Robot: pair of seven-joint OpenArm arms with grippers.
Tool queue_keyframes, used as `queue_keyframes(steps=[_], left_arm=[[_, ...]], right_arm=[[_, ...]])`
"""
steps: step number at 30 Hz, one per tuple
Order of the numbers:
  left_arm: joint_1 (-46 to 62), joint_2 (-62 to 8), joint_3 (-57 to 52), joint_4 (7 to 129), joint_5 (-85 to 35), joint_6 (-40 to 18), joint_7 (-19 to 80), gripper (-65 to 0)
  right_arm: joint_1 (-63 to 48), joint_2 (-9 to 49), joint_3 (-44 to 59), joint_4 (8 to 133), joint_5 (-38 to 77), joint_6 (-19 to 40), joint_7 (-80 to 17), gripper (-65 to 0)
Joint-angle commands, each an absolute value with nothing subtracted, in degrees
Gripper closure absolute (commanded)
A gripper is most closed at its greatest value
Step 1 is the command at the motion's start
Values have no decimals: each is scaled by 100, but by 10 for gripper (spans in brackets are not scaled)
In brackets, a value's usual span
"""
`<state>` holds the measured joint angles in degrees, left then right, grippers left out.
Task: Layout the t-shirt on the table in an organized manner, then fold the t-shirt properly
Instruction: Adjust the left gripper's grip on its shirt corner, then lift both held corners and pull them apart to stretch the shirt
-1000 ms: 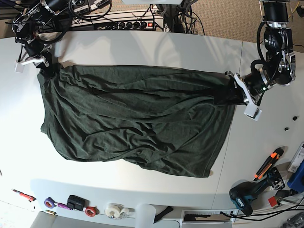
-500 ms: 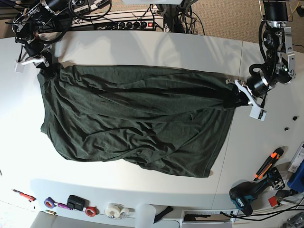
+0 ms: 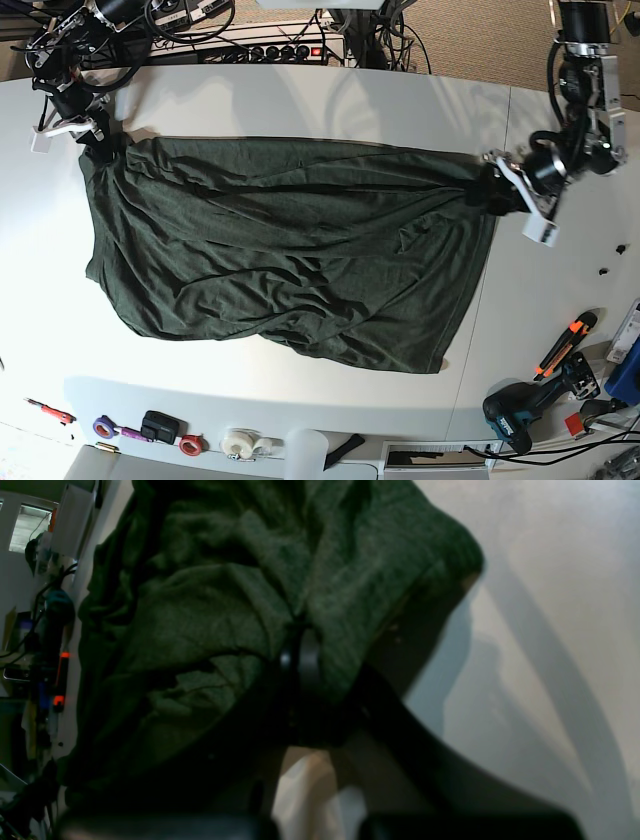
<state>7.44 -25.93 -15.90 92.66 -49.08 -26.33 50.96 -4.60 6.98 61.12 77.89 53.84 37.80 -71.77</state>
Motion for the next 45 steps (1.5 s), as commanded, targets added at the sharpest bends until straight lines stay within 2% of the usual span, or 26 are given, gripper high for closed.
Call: queue_keyframes(steps=[1,8,12,19,32,34,35,37,38,41,45], left_arm=[[681,-2683,-1772,9358,-5019,-2585,5004,-301],[735,-2685,-2418,9347,-6073,-2331,5957,-301],[897,-2646,-2298,9214,-6069,-2187,5808,-301],[856,-2536,-1898,8466,-6222,-2255,5651,-301],[561,-2255,-1588,8447,-6423,-2469,5610,-300],[517,-2255,-1588,8447,-6281,-2462,5435,-258],[502,-2255,-1588,8447,-6213,-2462,5395,-203],[489,-2255,-1588,8447,-6193,-2471,5402,-33],[491,-2255,-1588,8447,-6152,-2469,5422,0],[508,-2281,-1605,8447,-6020,-2624,5553,0],[611,-2386,-1743,8449,-6274,-2714,5675,0]], right_arm=[[-462,744,6117,7826,5459,3776,-7253,0],[-475,744,6117,7826,5459,3776,-7251,0],[-475,744,6117,7826,5459,3778,-7253,0],[-475,744,6117,7826,5459,3776,-7249,0],[-475,744,6117,7826,5459,3776,-7249,0],[-475,744,6117,7826,5459,3778,-7251,0],[-475,744,6117,7826,5459,3776,-7253,0],[-475,746,6117,7826,5474,3776,-7334,0],[-478,746,6117,7826,5564,3778,-7428,0],[-515,749,6123,7835,6027,4000,-7854,0],[-775,764,6123,7837,6392,4000,-7972,0]])
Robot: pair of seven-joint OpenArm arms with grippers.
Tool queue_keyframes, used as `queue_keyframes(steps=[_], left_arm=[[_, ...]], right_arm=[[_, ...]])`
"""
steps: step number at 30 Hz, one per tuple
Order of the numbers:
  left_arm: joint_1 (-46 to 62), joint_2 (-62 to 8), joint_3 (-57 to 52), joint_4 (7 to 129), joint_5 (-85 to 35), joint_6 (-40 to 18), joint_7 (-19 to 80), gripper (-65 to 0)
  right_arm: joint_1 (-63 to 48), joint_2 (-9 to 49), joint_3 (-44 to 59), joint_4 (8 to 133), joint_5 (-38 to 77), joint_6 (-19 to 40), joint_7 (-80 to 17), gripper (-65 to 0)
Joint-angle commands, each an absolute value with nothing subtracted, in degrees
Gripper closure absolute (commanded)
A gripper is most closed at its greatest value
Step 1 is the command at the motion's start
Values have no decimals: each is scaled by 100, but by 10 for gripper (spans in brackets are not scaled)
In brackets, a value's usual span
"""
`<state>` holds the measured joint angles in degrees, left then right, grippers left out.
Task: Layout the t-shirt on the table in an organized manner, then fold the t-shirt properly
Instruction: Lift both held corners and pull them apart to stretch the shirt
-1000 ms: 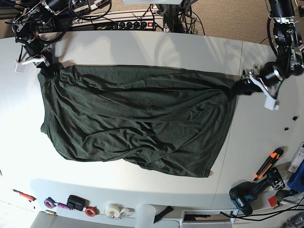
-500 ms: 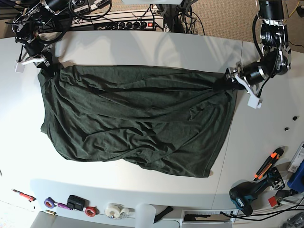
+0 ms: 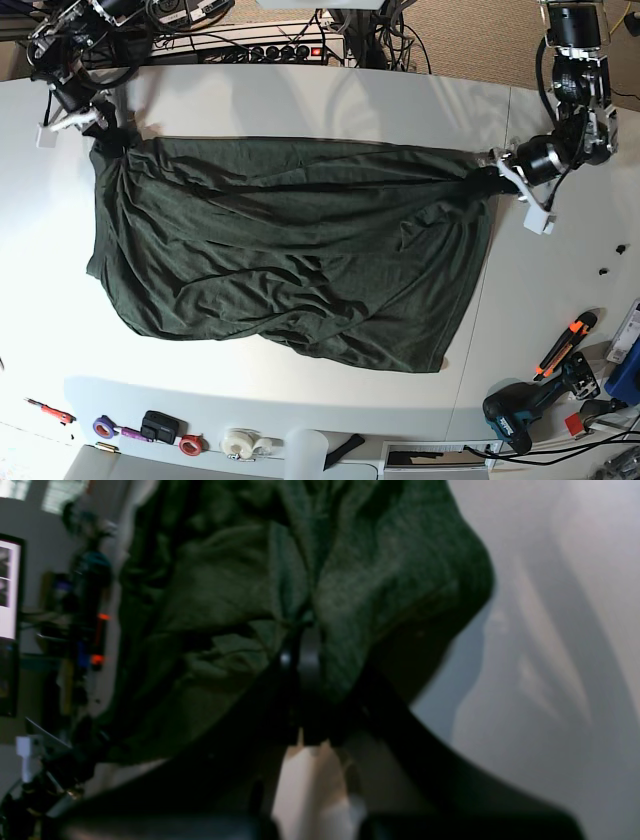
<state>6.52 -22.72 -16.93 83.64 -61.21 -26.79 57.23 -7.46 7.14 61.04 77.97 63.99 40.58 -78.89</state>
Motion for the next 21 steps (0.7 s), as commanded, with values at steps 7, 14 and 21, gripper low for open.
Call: queue_keyframes(steps=[7,14,21], left_arm=[[972,-2530,-2519,8449,-6943,-3146,6163,0],[1509,-2698,-3096,8449,-7293,-3168,6326,0],[1942,-2698,-3586,8449,-7950,-3463,6823,0]], right_arm=[[-1240,991,6123,7837,6696,4000,-8000,0],[-1485,1240,6300,7837,6949,4000,-8000,0],[-1669,1238,6731,7837,7441,4000,-8000,0]])
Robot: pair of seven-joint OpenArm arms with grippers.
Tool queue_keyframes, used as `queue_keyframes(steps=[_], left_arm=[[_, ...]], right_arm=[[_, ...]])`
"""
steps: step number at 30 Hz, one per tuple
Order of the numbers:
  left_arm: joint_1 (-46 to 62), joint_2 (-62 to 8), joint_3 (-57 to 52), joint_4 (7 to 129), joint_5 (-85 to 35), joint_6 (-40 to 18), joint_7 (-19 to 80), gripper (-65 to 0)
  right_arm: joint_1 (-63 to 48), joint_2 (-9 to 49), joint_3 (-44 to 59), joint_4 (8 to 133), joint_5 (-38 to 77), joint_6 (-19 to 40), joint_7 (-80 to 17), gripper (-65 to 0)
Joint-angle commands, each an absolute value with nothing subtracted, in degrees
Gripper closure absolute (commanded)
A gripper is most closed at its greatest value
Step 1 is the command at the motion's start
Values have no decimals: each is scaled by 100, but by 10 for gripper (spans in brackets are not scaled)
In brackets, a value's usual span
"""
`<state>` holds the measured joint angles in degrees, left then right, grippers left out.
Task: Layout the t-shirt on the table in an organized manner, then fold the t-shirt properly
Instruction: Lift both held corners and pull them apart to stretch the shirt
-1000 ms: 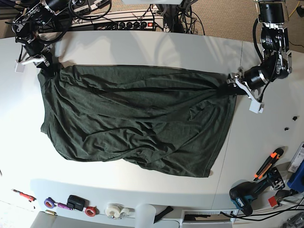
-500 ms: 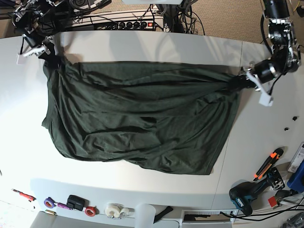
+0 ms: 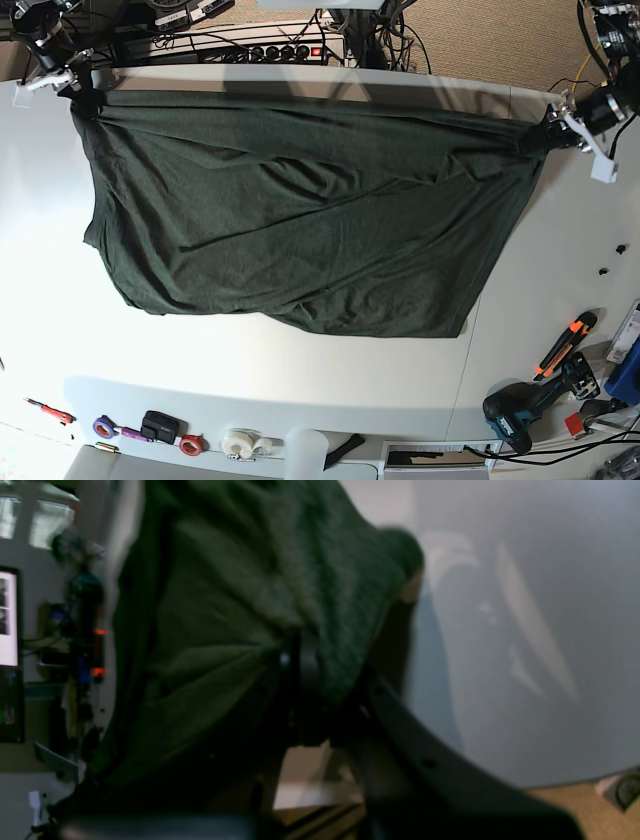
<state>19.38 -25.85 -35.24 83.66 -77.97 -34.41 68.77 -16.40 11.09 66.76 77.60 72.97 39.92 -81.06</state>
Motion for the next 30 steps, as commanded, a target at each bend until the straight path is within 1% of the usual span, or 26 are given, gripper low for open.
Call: queue_keyframes(steps=[1,3,8,10,14,18,24,30], left_arm=[[2014,-2698,-3632,8449,-8027,-3474,6877,0],[2143,-2698,-3699,8449,-8176,-3651,6978,0],[2425,-2698,-3706,8449,-8500,-3763,7279,0],[2521,-2698,-3706,8449,-8500,-3765,7428,0],[2674,-2698,-3706,8449,-8500,-4000,7752,0],[2694,-2698,-3706,8449,-8500,-4000,7841,0],[2443,-2696,-3706,8451,-8500,-4000,7634,0],[1789,-2696,-3704,8449,-8500,-4000,7402,0]], right_arm=[[-1704,1238,6737,7837,7463,4000,-8000,0],[-1743,1236,6735,7837,7483,4000,-8000,0],[-1747,1238,6735,7837,7481,4000,-8000,0],[-1750,1238,6735,7837,7498,4000,-8000,0],[-1874,1240,6735,7837,7760,4000,-8000,0],[-2018,1240,6735,7837,7922,4000,-8000,0],[-1914,1240,6735,7837,8189,4000,-8000,0],[-1398,1236,6733,7837,8180,4000,-8000,0]])
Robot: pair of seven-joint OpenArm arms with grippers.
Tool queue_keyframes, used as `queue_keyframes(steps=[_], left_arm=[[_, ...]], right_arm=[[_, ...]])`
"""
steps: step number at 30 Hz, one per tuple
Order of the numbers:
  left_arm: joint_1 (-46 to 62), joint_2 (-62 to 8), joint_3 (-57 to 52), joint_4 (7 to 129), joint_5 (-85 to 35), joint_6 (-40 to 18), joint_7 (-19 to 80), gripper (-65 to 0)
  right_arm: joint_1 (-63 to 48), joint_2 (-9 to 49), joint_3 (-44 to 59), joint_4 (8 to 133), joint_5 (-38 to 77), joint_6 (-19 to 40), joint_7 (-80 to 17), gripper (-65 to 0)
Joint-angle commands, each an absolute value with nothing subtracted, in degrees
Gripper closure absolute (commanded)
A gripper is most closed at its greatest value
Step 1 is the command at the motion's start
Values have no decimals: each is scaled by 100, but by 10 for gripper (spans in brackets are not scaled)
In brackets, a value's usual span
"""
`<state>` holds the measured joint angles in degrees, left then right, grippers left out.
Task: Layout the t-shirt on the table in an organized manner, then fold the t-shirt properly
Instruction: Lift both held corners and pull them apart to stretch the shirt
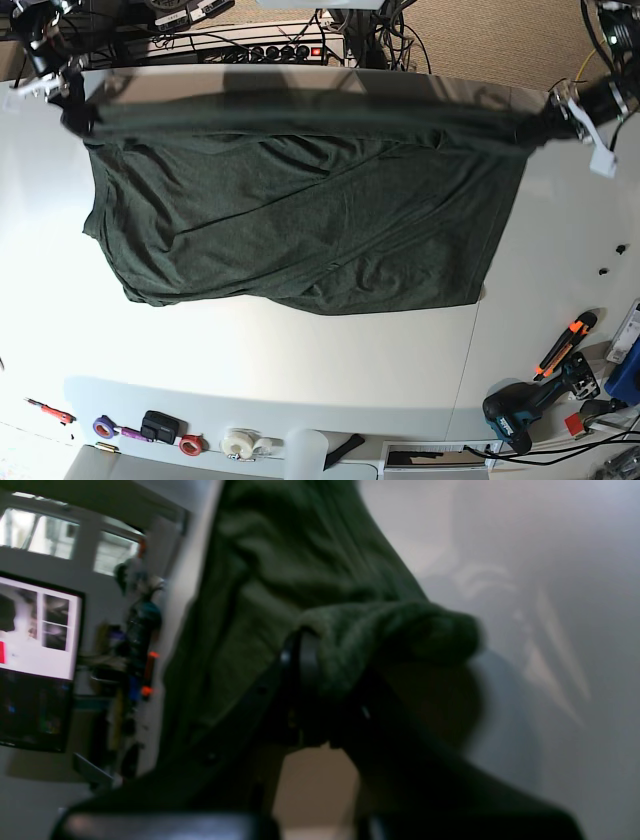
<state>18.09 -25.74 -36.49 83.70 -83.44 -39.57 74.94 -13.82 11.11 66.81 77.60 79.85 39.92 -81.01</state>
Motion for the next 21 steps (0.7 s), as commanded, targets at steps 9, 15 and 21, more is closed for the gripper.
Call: queue_keyframes(steps=[9,15,21], left_arm=[[1138,-2681,-3688,8447,-8500,-4000,7017,0],[1127,-2681,-3688,8449,-8025,-3881,6637,0],[1142,-2681,-3688,8447,-7795,-3844,6637,0]], right_arm=[[-661,1236,6381,7837,7185,4000,-8000,0],[-554,1236,5714,7837,6479,4000,-7797,0],[-554,1236,5559,7837,6440,4000,-7771,0]])
